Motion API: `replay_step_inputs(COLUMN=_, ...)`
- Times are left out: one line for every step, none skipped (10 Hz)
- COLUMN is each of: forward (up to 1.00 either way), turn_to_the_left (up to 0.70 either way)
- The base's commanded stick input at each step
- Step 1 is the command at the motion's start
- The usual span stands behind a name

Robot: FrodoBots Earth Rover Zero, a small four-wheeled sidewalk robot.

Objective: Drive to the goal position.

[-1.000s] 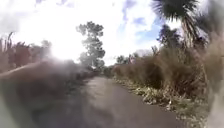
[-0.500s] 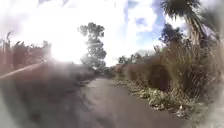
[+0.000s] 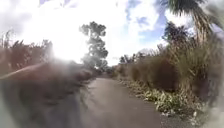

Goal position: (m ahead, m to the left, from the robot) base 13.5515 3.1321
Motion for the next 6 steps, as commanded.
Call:
replay_step_inputs(forward=0.5, turn_to_the_left=0.01)
replay_step_inputs(forward=0.5, turn_to_the_left=0.01)
replay_step_inputs(forward=0.5, turn_to_the_left=0.01)
replay_step_inputs(forward=0.5, turn_to_the_left=0.01)
replay_step_inputs(forward=0.5, turn_to_the_left=0.01)
replay_step_inputs(forward=0.5, turn_to_the_left=0.01)
